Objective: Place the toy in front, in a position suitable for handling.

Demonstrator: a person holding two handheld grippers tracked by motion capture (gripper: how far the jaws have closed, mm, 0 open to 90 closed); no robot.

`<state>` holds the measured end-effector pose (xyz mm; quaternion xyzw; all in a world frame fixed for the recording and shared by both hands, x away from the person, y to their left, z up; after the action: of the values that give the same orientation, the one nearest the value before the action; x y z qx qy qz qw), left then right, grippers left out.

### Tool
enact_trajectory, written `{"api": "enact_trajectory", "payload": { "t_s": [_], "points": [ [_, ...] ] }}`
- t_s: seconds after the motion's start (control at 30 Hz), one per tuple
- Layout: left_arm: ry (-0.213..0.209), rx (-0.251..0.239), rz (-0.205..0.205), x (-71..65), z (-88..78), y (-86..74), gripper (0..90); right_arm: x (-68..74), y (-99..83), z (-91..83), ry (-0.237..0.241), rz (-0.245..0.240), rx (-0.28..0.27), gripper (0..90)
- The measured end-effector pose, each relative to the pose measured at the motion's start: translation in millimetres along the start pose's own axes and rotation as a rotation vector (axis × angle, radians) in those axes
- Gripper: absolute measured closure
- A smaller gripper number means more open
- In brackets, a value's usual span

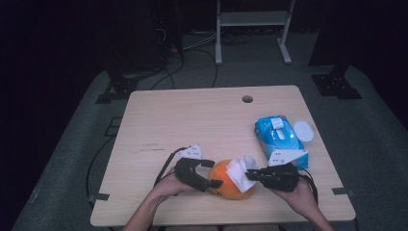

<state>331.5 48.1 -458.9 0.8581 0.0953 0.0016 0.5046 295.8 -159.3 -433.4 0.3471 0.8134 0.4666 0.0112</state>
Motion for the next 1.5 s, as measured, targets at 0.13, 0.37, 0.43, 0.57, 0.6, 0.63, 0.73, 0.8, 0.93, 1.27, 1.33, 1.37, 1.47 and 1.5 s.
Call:
{"api": "enact_trajectory", "payload": {
  "t_s": [0.13, 0.37, 0.43, 0.57, 0.6, 0.63, 0.73, 0.8, 0.93, 1.27, 1.33, 1.37, 1.47, 1.5],
  "points": [
    [-0.041, -0.028, -0.098, 8.2, -2.3, 0.8, 12.1, 11.3, -6.8, 3.1, 0.02, -0.049, 0.031, 84.7],
    [-0.212, 0.019, -0.254, 9.2, 22.4, -15.6, 6.3, 9.1, -13.2, 2.4, 0.031, -0.042, 0.047, 84.8],
    [-0.254, 0.003, -0.281, 8.8, 24.1, -18.2, 8.1, 8.3, -13.8, 2.0, 0.037, -0.034, 0.05, 84.7],
    [-0.257, -0.035, -0.293, 6.9, 19.0, -19.5, 37.2, 6.9, -13.0, 2.5, 0.05, -0.017, 0.038, 84.7],
    [-0.254, -0.048, -0.293, 6.1, 17.8, -18.8, 41.0, 6.7, -11.9, 2.0, 0.054, -0.009, 0.03, 84.6],
    [-0.243, -0.076, -0.281, 5.4, 15.6, -16.1, 43.6, 6.1, -10.9, 1.2, 0.055, -0.008, 0.024, 84.7],
    [-0.172, -0.144, -0.211, 7.6, 7.4, -1.3, 47.5, 3.1, -2.5, -5.0, 0.032, -0.009, -0.008, 84.8],
    [-0.094, -0.189, -0.136, 13.2, -0.8, 13.6, 47.7, -0.2, 6.7, -9.6, 0.018, -0.003, -0.043, 84.8],
    [0.079, -0.208, 0.113, 19.4, -12.7, 40.4, 47.3, -4.3, 29.3, -14.4, -0.029, -0.024, -0.119, 84.8],
    [0.124, -0.042, 0.279, 23.3, 9.4, -2.7, 37.1, -19.3, 2.1, 29.1, -0.087, -0.023, 0.0, 84.8],
    [0.084, -0.053, 0.243, 20.4, 11.2, -9.1, 27.9, -18.2, -6.7, 34.2, -0.074, -0.019, 0.023, 84.8],
    [0.081, -0.069, 0.224, 19.9, 9.9, -10.4, 25.0, -16.7, -10.0, 35.2, -0.067, -0.019, 0.03, 84.8],
    [0.081, -0.107, 0.122, 26.8, 1.9, -7.7, 17.2, -13.3, -11.1, 33.8, -0.07, -0.035, 0.042, 84.8],
    [0.092, -0.108, 0.108, 29.6, 0.0, -6.6, 16.0, -12.5, -10.7, 34.0, -0.068, -0.035, 0.042, 84.8]
  ]
}}
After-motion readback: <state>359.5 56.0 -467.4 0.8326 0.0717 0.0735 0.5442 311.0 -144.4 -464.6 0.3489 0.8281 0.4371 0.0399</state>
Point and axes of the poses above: each handheld gripper's, and its own axes: z roughly forward along the jaws, y roughly out of its top, x roughly to its left, the point moved 6 cm from there along z, roughly forward along the jaws, and after that the axes turned 13 degrees about z, right-handed, at the moved point
